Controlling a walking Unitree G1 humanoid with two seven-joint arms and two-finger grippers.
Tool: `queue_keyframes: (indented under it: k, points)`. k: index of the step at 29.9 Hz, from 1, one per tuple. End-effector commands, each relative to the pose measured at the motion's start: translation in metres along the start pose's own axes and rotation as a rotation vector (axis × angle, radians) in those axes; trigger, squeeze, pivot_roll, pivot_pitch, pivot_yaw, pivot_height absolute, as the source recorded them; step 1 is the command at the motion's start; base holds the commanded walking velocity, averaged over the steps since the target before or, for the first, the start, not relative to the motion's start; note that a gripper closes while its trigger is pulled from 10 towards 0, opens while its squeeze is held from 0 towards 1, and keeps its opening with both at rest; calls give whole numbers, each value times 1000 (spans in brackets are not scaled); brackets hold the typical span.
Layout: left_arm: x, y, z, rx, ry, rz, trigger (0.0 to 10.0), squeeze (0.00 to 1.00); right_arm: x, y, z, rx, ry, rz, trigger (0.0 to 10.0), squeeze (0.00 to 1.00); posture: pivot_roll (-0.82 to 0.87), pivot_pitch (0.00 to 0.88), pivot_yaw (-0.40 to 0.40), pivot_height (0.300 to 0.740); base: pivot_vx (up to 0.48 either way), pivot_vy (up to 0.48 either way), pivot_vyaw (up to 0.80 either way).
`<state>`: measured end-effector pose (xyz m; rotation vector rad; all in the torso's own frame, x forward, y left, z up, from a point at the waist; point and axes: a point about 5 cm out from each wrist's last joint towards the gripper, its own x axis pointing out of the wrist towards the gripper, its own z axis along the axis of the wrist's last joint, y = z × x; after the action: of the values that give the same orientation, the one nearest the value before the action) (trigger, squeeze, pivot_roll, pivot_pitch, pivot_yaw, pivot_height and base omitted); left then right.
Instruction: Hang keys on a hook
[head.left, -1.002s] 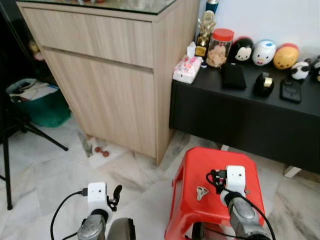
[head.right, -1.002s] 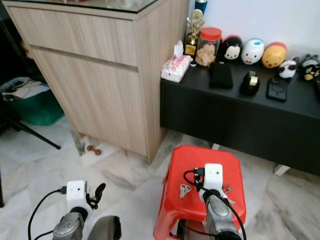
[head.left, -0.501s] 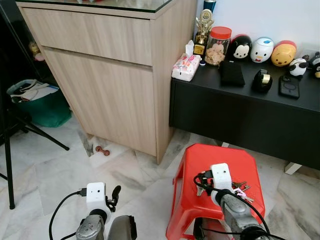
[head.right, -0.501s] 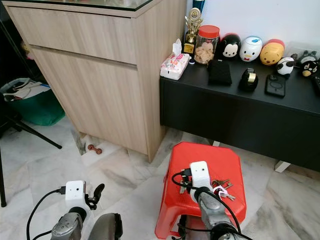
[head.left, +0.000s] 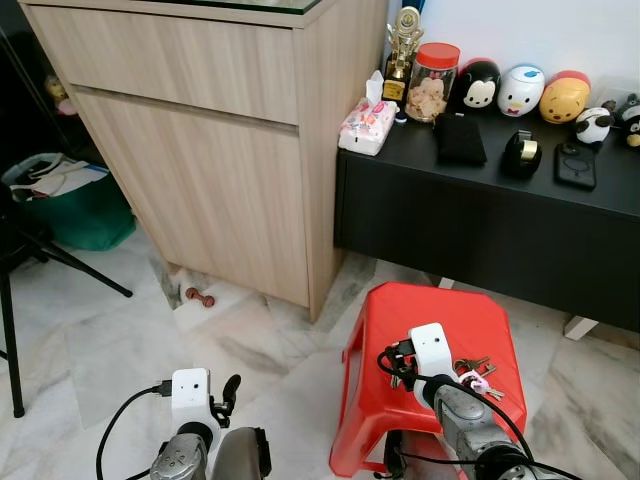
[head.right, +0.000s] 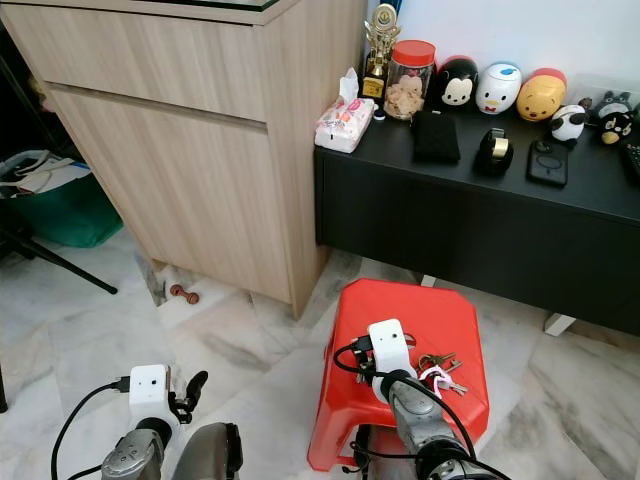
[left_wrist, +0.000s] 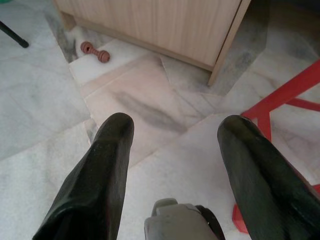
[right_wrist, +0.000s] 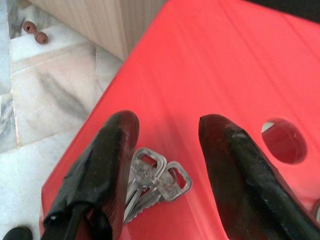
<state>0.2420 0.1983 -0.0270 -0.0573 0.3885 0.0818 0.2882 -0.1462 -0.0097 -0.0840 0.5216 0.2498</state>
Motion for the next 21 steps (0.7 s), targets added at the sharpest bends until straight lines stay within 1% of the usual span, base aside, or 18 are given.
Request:
queue_keyframes:
  k: [1,3,8,18,21]
  points:
    - [-4,2,-5,8,11,2,10000,0,0,2,-2,2,17,7,10000,0,130,149,-21,596,0,0,0]
    - [-5,2,-6,7,9,3,10000,0,0,3,-2,13,17,15,10000,0,132,154,-22,596,0,0,0]
    - [-7,3,-7,4,0,5,10000,0,1,8,-2,-3,29,57,10000,0,136,171,-27,596,0,0,0]
    - [-12,2,-9,6,-18,0,10000,0,3,5,4,12,28,44,10000,0,147,207,-36,596,0,0,0]
    - [-14,3,-10,7,-18,0,10000,0,4,4,4,2,34,32,10000,0,147,212,-38,596,0,0,0]
